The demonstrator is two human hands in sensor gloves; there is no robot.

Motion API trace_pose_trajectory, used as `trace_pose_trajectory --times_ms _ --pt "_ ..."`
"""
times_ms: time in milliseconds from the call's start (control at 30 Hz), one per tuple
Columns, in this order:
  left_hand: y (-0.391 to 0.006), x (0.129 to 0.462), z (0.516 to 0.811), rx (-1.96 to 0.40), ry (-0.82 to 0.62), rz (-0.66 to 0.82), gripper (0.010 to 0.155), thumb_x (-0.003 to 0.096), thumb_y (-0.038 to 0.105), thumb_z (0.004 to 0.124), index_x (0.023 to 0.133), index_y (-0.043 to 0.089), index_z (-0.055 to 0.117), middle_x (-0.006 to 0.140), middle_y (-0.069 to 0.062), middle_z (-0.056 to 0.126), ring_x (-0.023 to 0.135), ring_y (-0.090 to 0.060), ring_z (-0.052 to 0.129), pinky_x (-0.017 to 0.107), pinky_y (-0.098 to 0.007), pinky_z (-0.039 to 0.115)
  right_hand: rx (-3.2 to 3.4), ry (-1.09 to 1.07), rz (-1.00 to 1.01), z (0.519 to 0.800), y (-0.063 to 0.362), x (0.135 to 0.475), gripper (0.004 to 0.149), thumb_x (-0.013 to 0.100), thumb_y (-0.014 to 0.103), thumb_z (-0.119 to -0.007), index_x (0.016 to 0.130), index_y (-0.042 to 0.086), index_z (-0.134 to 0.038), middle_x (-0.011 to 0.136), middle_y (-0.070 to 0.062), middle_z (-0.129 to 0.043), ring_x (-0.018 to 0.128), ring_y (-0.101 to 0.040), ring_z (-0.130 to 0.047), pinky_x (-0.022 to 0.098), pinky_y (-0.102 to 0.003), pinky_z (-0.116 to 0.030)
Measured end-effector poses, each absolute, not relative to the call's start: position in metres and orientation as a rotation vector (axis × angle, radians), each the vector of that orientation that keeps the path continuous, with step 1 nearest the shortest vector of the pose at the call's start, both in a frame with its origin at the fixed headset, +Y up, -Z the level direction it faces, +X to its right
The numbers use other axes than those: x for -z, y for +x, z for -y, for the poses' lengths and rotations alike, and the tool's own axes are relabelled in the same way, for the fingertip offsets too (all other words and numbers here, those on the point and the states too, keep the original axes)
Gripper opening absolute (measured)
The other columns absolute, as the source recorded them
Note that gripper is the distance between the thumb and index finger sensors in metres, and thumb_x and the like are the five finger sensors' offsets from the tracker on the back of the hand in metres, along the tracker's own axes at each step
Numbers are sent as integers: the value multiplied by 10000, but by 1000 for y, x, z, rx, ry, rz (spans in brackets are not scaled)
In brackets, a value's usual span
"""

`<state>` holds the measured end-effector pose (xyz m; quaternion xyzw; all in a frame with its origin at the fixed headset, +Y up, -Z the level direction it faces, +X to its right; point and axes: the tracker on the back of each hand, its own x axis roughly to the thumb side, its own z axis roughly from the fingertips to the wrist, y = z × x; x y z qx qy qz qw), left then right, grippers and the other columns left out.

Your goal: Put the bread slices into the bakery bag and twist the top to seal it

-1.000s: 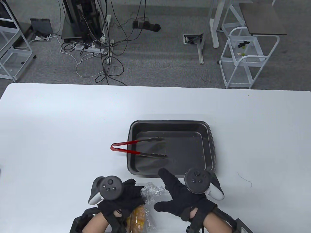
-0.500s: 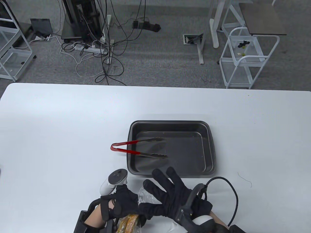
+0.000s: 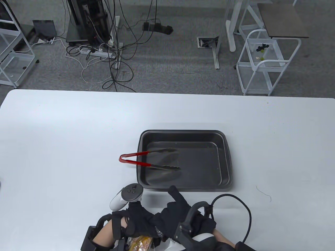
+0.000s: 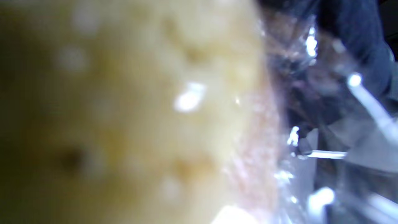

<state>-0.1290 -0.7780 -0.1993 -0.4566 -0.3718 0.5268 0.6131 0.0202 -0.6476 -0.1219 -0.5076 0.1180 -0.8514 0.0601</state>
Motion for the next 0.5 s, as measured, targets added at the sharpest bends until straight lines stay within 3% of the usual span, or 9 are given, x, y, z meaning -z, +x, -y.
trace_pose_trajectory --times_ms 233,367,500 --pt "-139 189 734 -806 -493 796 537 475 499 903 889 160 862 673 -9 1049 663 -247 1042 810 -632 518 3096 -1287 1 657 32 153 480 340 309 -859 658 -37 -955 390 -146 -1040 199 -315 -972 617 -768 -504" --pt "-133 168 715 -531 -100 663 545 468 500 902 891 159 859 671 0 1051 658 -240 1050 808 -622 548 3367 -1017 188 663 39 169 476 338 305 -860 608 -70 -971 328 -147 -1043 141 -301 -972 603 -738 -548" --pt "-116 150 712 -283 127 581 571 473 491 893 926 150 823 691 5 1052 670 -232 1063 817 -614 558 3524 -772 472 671 46 182 476 344 302 -859 592 -89 -971 307 -149 -1039 123 -296 -970 595 -716 -566"
